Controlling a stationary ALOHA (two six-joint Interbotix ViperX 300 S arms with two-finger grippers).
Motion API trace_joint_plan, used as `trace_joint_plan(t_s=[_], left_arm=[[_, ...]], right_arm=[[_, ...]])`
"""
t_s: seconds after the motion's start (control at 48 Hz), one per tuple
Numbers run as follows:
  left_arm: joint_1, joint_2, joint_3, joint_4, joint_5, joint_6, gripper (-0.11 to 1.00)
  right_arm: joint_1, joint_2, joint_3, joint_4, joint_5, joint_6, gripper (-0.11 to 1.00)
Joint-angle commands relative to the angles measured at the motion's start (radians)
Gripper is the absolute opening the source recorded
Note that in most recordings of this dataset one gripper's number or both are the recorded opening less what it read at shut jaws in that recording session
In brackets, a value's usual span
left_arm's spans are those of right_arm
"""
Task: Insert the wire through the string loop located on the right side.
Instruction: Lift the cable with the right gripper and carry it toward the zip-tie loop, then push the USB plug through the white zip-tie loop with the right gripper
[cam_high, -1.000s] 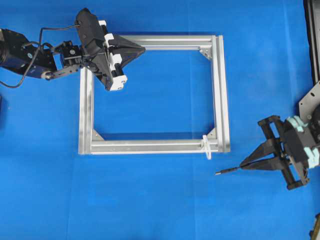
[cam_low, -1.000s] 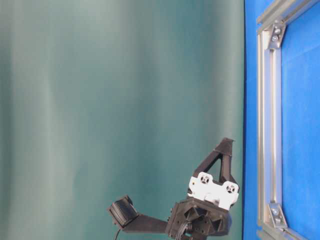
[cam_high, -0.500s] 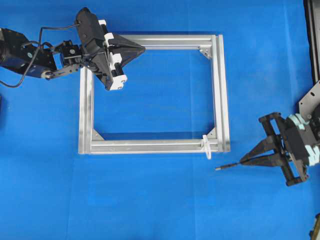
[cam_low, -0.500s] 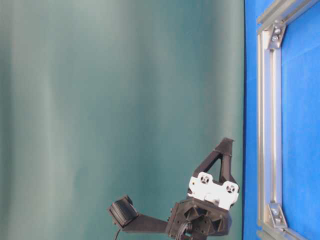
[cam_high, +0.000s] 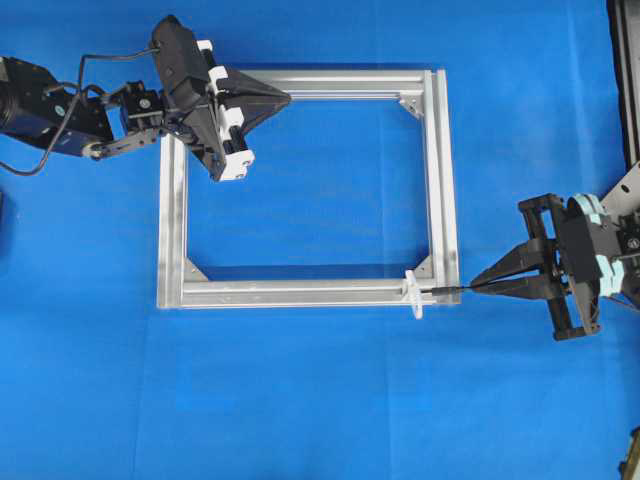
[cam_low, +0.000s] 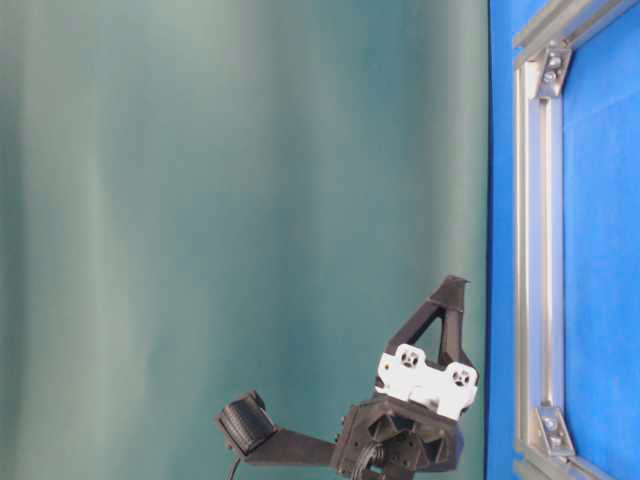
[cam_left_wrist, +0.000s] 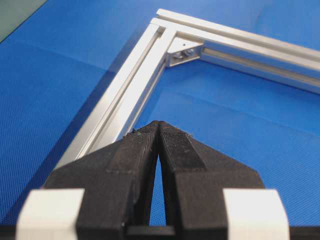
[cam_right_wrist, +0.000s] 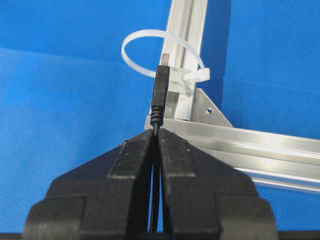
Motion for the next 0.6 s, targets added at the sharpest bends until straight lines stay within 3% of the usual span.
trace_joint_plan(t_s=[0.0, 0.583], left_arm=[[-0.002, -0.032, -0.009, 0.002, -0.009, -0.002, 0.0], [-0.003, -0.032, -0.009, 0.003, -0.008, -0.002, 0.0]], right_arm=[[-0.003, -0.003, -0.006, 0.002, -0.012, -0.002, -0.03], [-0.003, -0.003, -0.006, 0.0, -0.02, -0.002, -0.03]])
